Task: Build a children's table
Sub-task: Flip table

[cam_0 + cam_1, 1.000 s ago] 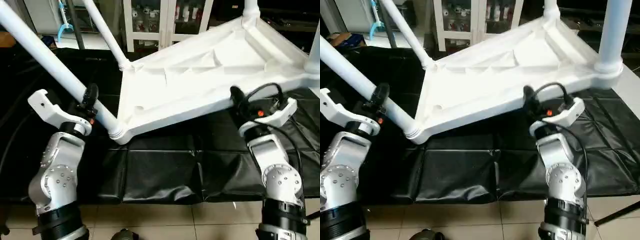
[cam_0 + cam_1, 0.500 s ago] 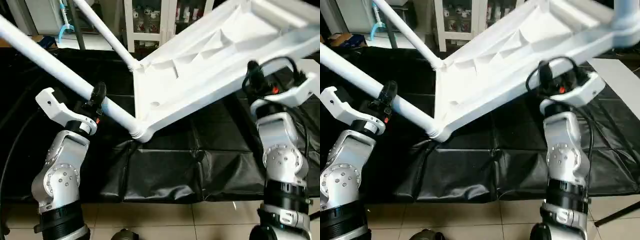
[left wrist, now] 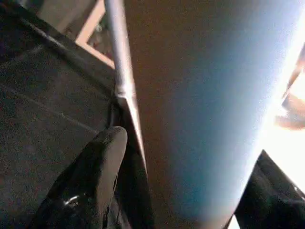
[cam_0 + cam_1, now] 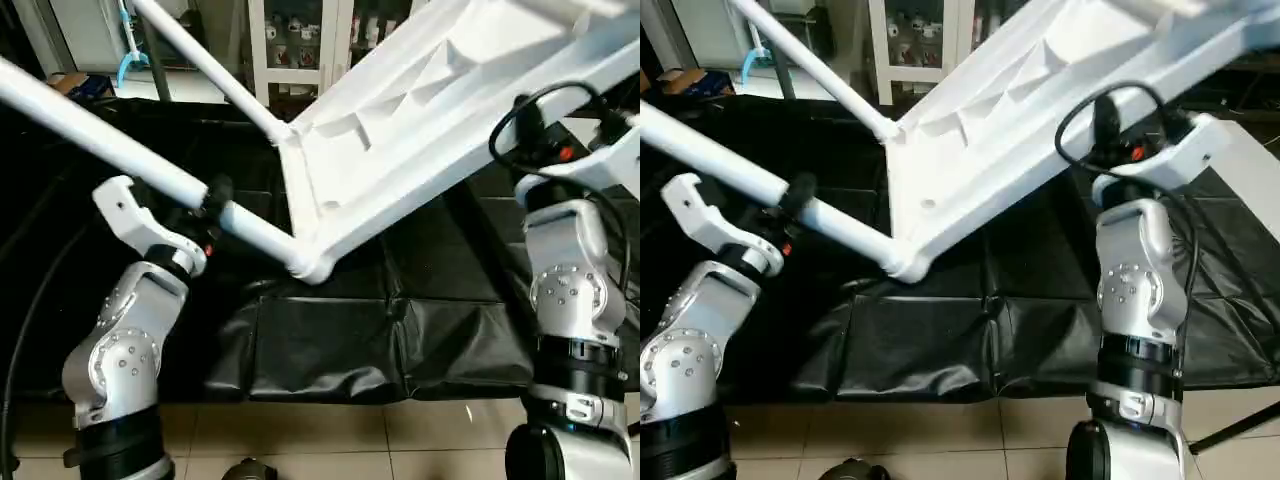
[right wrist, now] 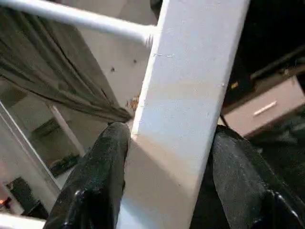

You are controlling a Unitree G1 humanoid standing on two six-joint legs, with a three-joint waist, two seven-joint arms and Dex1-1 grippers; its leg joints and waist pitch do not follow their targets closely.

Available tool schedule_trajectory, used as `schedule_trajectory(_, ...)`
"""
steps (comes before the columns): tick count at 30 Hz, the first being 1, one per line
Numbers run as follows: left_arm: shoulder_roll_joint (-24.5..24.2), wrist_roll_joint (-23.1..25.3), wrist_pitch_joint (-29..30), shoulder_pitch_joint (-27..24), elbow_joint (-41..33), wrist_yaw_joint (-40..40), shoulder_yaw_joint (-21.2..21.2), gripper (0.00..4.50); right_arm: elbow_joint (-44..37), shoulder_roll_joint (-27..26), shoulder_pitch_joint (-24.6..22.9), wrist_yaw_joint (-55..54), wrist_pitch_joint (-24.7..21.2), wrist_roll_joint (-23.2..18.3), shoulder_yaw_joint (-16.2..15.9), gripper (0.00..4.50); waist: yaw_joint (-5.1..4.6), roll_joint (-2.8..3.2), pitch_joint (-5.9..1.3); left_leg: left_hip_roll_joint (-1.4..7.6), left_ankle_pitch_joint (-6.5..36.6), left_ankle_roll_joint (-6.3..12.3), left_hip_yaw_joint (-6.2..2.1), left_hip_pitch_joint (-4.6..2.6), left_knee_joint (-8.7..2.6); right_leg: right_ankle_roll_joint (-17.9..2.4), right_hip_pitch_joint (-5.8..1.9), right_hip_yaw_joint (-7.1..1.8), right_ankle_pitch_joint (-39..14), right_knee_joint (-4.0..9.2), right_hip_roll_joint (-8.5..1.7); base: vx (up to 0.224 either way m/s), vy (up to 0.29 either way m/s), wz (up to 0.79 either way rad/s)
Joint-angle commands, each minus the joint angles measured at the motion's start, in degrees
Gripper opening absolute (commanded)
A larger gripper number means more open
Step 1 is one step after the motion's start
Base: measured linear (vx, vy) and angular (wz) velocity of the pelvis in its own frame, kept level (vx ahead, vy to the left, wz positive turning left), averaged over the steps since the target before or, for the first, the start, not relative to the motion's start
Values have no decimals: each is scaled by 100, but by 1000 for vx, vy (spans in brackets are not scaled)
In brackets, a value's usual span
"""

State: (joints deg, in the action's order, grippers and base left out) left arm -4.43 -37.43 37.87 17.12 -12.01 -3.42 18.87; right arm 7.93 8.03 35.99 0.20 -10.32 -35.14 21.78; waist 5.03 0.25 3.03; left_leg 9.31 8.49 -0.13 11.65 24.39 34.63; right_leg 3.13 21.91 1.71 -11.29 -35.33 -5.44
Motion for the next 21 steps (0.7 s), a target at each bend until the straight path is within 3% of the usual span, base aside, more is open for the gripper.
schedule_trajectory(1, -148, 178, 239, -300, 209, 195, 164, 332, -144, 391, 195, -209, 567, 357, 352, 222, -60, -99, -432, 304, 1386, -418, -151, -316, -422, -442, -19, -114, -1128, 404, -188, 0, 0, 0)
schedule_trajectory(10, -219, 93, 586, -356, 190, 221, 134, 332, -21, 499, 368, -233, 655, 398, 352, 216, -83, -107, -423, 293, 1750, -564, -159, -331, -443, -371, 21, -120, -1453, 439, -180, 0, 0, 0)
schedule_trajectory(15, -81, -399, 960, -352, 200, 422, 297, 332, 145, 620, 575, -302, 778, 543, 424, 214, -86, -124, -417, 285, 1908, -604, -147, -347, -434, -356, 51, -130, -1694, 459, -182, 0, 0, 0)
schedule_trajectory(17, 131, -665, 738, -222, 181, 521, 511, 332, 241, 703, 682, -353, 855, 614, 468, 212, -89, -155, -413, 282, 1909, -594, -138, -345, -430, -372, 52, -139, -1698, 474, -177, 0, 0, 0)
schedule_trajectory(18, 148, -634, 622, -194, 166, 516, 521, 332, 260, 708, 699, -357, 866, 612, 480, 212, -88, -152, -422, 284, 1831, -564, -147, -321, -432, -363, 26, -140, -1645, 467, -179, 0, 0, 0)
schedule_trajectory(21, 84, -241, 119, -113, 119, 440, 423, 332, 301, 699, 726, -420, 942, 647, 500, 209, -75, -163, -422, 288, 1749, -504, -142, -311, -433, -217, 42, -152, -1629, 494, -166, 0, 0, 0)
